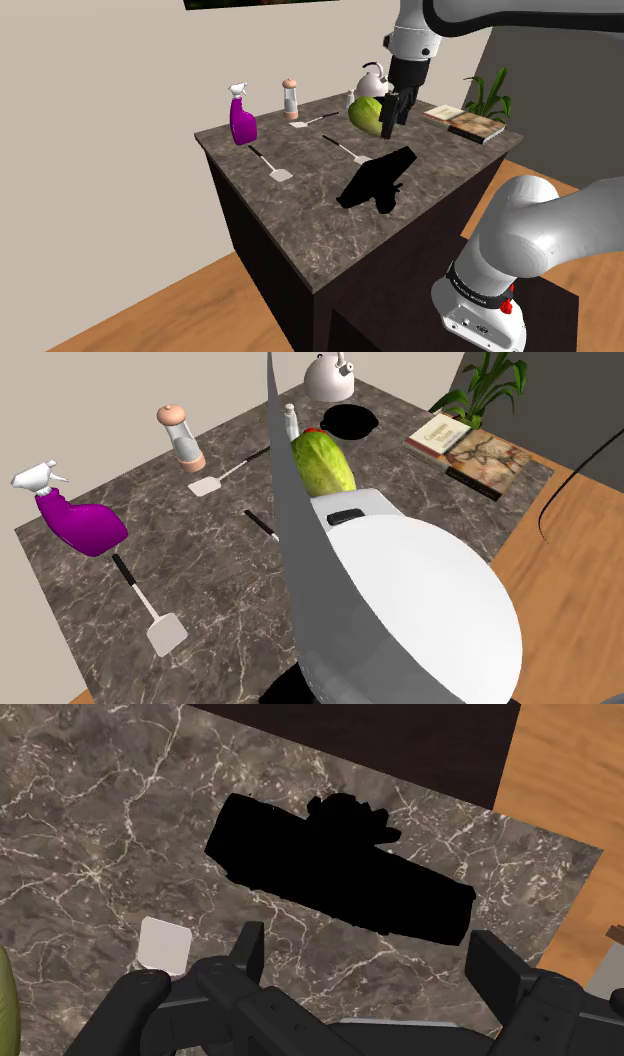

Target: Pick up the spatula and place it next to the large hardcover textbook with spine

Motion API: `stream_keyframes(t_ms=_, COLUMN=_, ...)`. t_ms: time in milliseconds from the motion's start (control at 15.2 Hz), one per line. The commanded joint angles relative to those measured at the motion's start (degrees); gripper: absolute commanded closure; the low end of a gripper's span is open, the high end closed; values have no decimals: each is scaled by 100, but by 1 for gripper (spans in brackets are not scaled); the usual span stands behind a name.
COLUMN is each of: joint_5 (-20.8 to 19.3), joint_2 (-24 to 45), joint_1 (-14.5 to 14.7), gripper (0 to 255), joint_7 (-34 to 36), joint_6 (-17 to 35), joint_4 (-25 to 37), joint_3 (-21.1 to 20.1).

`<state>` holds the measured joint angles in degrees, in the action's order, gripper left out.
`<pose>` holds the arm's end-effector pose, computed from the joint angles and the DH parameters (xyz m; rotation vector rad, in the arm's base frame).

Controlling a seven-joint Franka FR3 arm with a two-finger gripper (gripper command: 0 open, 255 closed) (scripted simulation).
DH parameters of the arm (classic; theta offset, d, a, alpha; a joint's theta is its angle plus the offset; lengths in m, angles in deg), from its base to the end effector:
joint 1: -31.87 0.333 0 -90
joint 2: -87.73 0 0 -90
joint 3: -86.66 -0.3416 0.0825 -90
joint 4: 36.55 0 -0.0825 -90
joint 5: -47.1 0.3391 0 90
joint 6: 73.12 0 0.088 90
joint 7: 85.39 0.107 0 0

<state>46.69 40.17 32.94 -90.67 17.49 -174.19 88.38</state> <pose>0.2318 -0.0070 0.6001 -3.1238 -0.1415 -0.0152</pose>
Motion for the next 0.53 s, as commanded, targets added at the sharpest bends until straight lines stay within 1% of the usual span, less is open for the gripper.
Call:
stream_keyframes(t_ms=0, joint_5=0, joint_2=0, joint_1=0, gripper=0, joint_7=0, joint_6=0, joint_4=0, joint_3=0)
stream_keyframes(t_ms=462, joint_5=-195, joint_2=1118, joint_1=-227, gripper=0, joint_7=-79, joint_6=1243, joint_4=-43, joint_3=333)
